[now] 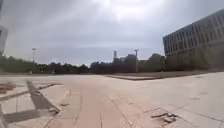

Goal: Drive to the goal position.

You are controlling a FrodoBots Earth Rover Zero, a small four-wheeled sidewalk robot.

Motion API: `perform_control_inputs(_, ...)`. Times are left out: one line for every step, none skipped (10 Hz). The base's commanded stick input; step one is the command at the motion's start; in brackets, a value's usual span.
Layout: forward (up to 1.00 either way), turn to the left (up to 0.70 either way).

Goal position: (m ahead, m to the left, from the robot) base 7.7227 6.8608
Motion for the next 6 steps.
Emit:
perform_control_inputs(0.7, 0.0)
perform_control_inputs(0.7, 0.0)
perform_control_inputs(0.7, 0.0)
perform_control_inputs(0.7, 0.0)
perform_control_inputs(0.7, 0.0)
perform_control_inputs(0.7, 0.0)
